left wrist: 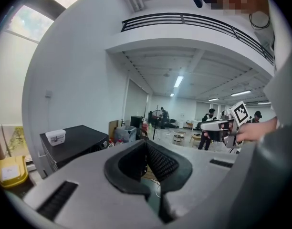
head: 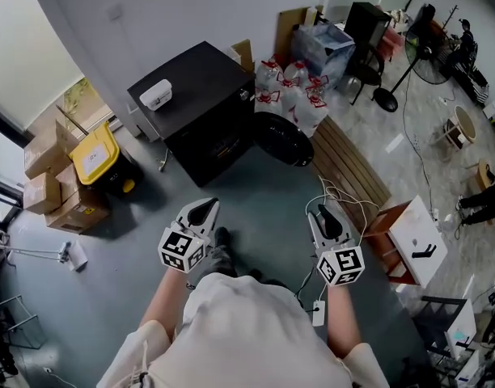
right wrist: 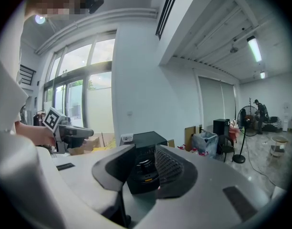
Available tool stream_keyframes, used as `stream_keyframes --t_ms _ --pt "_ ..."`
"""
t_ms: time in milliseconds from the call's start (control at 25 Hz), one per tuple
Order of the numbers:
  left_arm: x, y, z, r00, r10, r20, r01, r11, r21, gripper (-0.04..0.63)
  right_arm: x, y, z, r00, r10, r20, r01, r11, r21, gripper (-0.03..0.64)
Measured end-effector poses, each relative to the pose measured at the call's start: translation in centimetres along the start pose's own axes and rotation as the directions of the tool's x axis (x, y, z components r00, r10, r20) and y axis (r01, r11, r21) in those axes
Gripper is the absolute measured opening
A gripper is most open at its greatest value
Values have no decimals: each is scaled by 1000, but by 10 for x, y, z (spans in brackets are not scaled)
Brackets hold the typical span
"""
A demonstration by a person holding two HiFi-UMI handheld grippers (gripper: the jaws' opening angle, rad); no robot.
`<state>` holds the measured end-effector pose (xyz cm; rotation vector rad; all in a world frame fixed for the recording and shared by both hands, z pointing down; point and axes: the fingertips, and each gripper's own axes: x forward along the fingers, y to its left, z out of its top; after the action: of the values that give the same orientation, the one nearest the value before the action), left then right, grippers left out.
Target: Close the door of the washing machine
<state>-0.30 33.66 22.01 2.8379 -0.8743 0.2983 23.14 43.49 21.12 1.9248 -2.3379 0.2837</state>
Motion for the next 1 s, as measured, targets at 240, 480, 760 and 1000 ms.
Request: stream_keyframes --t_ms 240,480,760,1000 --pt "39 39 -2 999 -38 -8 38 999 -9 9 46 -8 -5 1000 -23 -15 23 1000 3 144" --pt "84 89 9 996 -88 -22 88 996 -8 9 105 -18 1 998 -52 -29 53 998 30 144" --pt "144 148 19 985 -166 -55 167 986 3 9 176 -35 10 993 -111 -39 114 991 67 144" --pt "184 193 19 966 -242 -91 244 970 10 9 223 -46 9 981 -183 -62 188 978 87 144"
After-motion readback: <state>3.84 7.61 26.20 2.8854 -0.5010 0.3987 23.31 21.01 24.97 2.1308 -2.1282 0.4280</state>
